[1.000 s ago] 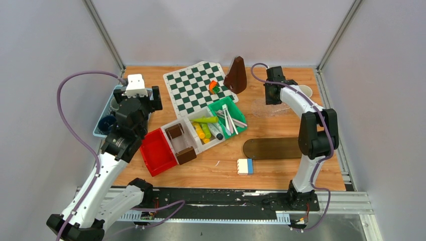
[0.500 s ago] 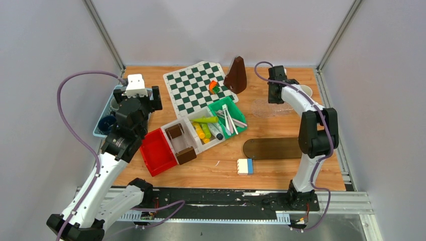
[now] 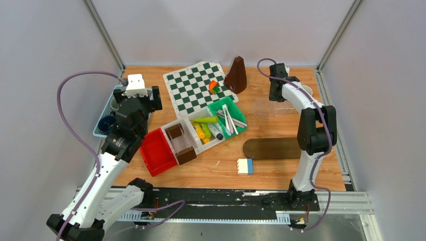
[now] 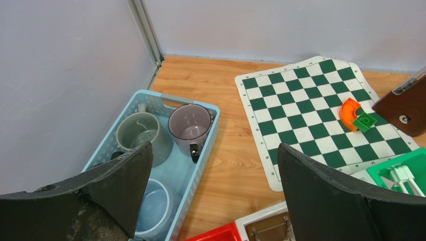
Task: Prepare toiletry sets of a toothbrush and toothpaste on the tray
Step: Place the toothpaste holder on the tray.
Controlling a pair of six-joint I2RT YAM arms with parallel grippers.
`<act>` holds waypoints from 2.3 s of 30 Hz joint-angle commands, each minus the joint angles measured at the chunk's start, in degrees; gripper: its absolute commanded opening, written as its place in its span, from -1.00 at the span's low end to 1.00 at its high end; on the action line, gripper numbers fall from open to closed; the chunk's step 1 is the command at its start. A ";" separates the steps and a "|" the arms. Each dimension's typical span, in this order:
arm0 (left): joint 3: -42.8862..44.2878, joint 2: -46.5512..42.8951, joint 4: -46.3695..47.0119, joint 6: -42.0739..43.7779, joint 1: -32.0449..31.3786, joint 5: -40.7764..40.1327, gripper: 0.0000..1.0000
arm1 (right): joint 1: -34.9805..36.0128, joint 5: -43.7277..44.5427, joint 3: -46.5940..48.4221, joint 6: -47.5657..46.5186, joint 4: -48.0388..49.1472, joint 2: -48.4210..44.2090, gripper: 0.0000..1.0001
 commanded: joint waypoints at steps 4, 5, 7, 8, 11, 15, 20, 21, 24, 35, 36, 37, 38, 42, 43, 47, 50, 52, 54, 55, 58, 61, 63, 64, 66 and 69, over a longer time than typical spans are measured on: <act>0.00 -0.09 2.41 0.57 0.48 -0.61 1.00 | 0.01 0.20 3.07 2.84 -1.27 -1.07 -0.42; -0.01 -0.09 2.40 0.54 0.48 -0.58 1.00 | -0.01 0.07 3.28 2.95 -1.49 -1.33 -0.35; -0.01 -0.04 2.34 0.52 0.48 -0.46 1.00 | 0.20 -0.34 3.85 3.15 -2.17 -1.78 -0.13; 0.04 0.01 2.33 0.52 0.48 -0.42 1.00 | 0.29 -0.61 4.07 3.24 -2.53 -2.10 -0.05; 0.08 0.00 2.35 0.52 0.48 -0.39 1.00 | 0.52 -1.48 4.77 3.50 -3.44 -3.57 0.14; 0.08 0.15 2.32 0.44 0.50 -0.39 1.00 | 0.53 -3.65 5.14 3.87 -4.05 -7.16 0.35; 0.16 0.89 2.12 0.35 0.57 -0.56 1.00 | 0.58 -6.92 3.77 4.03 -3.62 -14.81 0.67; 0.17 1.06 2.08 0.35 0.57 -0.69 1.00 | 0.59 -7.72 2.87 4.05 -3.16 -16.72 0.70; 0.26 2.04 1.90 0.18 0.57 -1.72 1.00 | 0.53 -10.22 0.03 4.97 -1.20 -23.13 0.78; 6.88 13.56 -6.09 -4.22 3.40 -6.02 1.00 | 0.56 -15.49 -20.24 7.92 12.51 -49.74 1.00; 7.87 14.20 -7.45 -4.82 3.83 -6.02 1.00 | 0.58 -15.76 -22.44 8.57 13.86 -52.34 1.00; 8.33 15.30 -7.76 -5.09 4.68 -6.01 1.00 | 0.56 -15.76 -24.62 9.26 15.24 -54.92 1.00; 9.06 15.78 -8.27 -5.41 5.13 -5.79 1.00 | 0.56 -15.75 -26.43 9.81 16.24 -57.26 1.00; 11.15 18.62 -9.60 -6.49 8.24 -4.67 1.00 | 0.68 -14.93 -33.13 12.24 19.09 -67.12 1.00; 12.06 19.95 -10.14 -6.77 9.65 -3.81 1.00 | 0.77 -14.88 -35.59 12.54 20.20 -69.53 1.00; 15.95 24.99 -12.47 -9.26 14.90 -0.19 0.93 | 2.22 -12.80 -39.77 11.33 21.08 -77.22 1.00; 19.60 30.69 -14.52 -11.19 18.99 3.05 0.86 | 3.54 -10.94 -42.23 9.58 20.40 -80.95 1.00; 22.55 34.40 -16.29 -12.07 20.80 4.89 0.81 | 3.83 -9.62 -44.30 9.16 20.38 -83.35 1.00; 25.24 38.11 -17.70 -12.84 22.51 6.68 0.77 | 3.84 -8.83 -46.25 9.00 20.29 -85.41 1.00; 27.00 39.23 -18.82 -13.48 22.88 8.01 0.74 | 3.86 -8.58 -47.01 8.84 20.18 -86.28 1.00; 29.59 44.16 -20.62 -14.61 26.65 9.95 0.70 | 4.02 -7.32 -48.87 8.25 19.99 -88.38 1.00; 31.47 47.08 -21.27 -15.72 28.53 11.83 0.61 | 4.22 -6.31 -50.71 8.12 19.90 -89.48 1.00; 32.56 49.11 -21.95 -16.57 29.80 13.15 0.56 | 4.31 -5.63 -51.91 8.01 19.97 -89.79 1.00; 33.54 50.62 -22.59 -16.86 30.55 13.85 0.50 | 4.33 -5.25 -52.31 7.90 20.02 -89.81 1.00; 34.93 52.85 -23.85 -17.48 31.38 14.65 0.44 | 4.40 -4.48 -52.56 7.61 19.98 -89.82 1.00; 36.31 56.09 -24.72 -17.81 31.81 15.04 0.29 | 4.77 -3.58 -52.43 6.93 20.10 -89.91 1.00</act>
